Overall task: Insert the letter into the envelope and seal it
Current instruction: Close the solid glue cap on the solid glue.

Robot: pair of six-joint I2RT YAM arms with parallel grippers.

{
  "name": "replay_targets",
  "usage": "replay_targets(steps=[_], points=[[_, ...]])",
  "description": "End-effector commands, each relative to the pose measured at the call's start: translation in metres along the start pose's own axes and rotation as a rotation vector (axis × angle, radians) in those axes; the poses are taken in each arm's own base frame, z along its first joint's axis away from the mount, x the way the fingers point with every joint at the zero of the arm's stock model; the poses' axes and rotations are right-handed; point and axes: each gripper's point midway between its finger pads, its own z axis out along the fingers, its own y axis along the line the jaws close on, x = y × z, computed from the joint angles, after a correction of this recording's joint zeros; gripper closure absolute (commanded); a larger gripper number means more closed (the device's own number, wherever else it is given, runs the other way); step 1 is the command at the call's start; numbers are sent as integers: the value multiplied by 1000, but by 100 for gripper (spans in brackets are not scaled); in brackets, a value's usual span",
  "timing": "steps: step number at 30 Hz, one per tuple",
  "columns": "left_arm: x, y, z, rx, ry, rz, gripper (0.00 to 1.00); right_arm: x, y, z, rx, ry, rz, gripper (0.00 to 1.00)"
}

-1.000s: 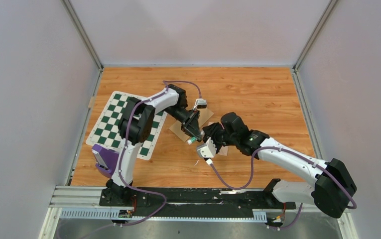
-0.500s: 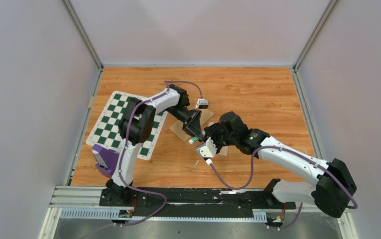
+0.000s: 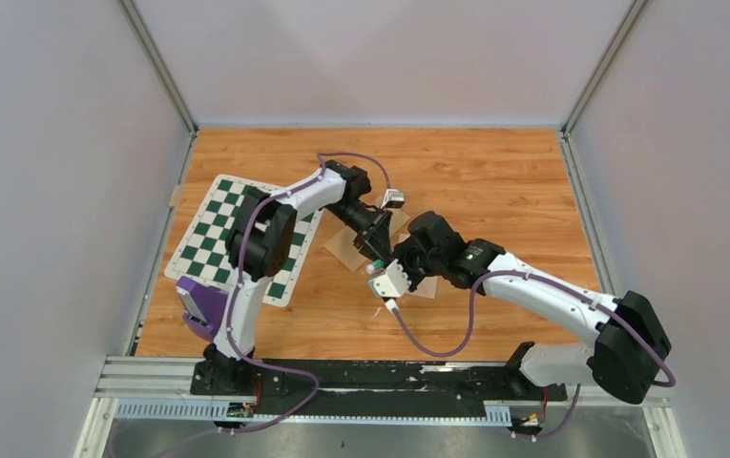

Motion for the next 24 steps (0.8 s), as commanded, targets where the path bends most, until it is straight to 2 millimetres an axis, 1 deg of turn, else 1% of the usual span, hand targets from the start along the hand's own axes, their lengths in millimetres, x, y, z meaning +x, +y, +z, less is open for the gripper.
replay_targets(steps=[1, 4, 5, 6, 8, 9, 10, 11, 12, 13, 15, 16, 17, 18, 19, 20, 21, 22, 23, 24], points=[[-20, 7, 1, -99, -30, 97, 100, -32, -30, -9, 79, -111, -8, 100], [-22, 9, 1, -112, -30, 109, 100, -29, -27, -11, 84, -93, 18, 99], [-21, 7, 0, -112, -27, 113, 100, -25, -29, -12, 100, -70, 27, 95], [-21, 2, -2, -115, -28, 141, 100, -19, -33, -14, 125, -42, 49, 86], [-19, -3, -5, -125, -34, 180, 100, -5, -39, -20, 161, 34, 70, 74], [-16, -7, -7, -130, -40, 205, 100, 0, -43, -24, 180, 61, 78, 71], [-17, -8, -10, -134, -47, 221, 100, 5, -51, -31, 210, 80, 88, 64], [-15, -11, -12, -139, -52, 252, 100, 8, -60, -40, 242, 92, 99, 58], [-16, -11, -16, -143, -62, 272, 100, 10, -70, -51, 281, 101, 106, 49], [-16, -14, -21, -151, -71, 307, 100, 12, -80, -63, 325, 106, 119, 42], [-19, -18, -29, -160, -98, 353, 100, 18, -95, -89, 401, 138, 146, 36], [-24, -18, -36, -167, -122, 381, 100, 20, -100, -102, 440, 158, 164, 31], [-25, -22, -40, -176, -141, 402, 100, 22, -106, -116, 481, 164, 194, 21], [-33, -23, -46, -186, -172, 442, 100, 25, -110, -130, 524, 170, 239, 7], [-33, -29, -51, -198, -193, 463, 100, 30, -113, -146, 573, 177, 297, 1], [-40, -33, -58, -209, -228, 514, 100, 37, -111, -155, 603, 184, 386, 0], [-39, -42, -62, -222, -252, 541, 100, 46, -108, -164, 622, 189, 474, 0], [-47, -48, -67, -234, -285, 608, 100, 53, -103, -169, 624, 190, 556, 0], [-44, -58, -70, -247, -310, 639, 100, 59, -100, -175, 637, 181, 657, 0], [-53, -67, -75, -259, -350, 720, 100, 66, -99, -180, 656, 163, 766, 0]])
